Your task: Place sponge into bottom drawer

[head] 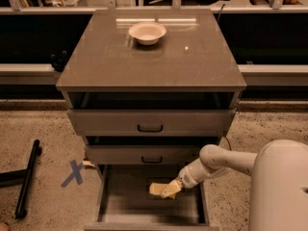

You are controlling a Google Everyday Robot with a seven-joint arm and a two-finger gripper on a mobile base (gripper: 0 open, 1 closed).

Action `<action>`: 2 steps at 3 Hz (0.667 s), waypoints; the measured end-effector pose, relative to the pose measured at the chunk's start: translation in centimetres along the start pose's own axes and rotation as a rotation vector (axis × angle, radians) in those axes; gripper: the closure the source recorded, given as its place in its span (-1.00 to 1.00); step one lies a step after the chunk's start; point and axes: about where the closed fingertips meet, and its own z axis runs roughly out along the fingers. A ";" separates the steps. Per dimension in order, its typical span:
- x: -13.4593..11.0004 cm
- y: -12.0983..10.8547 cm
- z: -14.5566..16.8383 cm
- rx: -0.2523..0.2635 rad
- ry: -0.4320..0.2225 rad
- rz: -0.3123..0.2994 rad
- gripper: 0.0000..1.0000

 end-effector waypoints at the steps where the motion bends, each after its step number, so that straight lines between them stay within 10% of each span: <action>1: -0.1 -0.6 1.7 0.019 -0.015 -0.013 1.00; 2: -1.0 -1.9 4.5 0.033 -0.045 -0.053 1.00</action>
Offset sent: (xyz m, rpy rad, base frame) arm 0.0382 0.0423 -0.0766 0.0252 -0.1553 0.0126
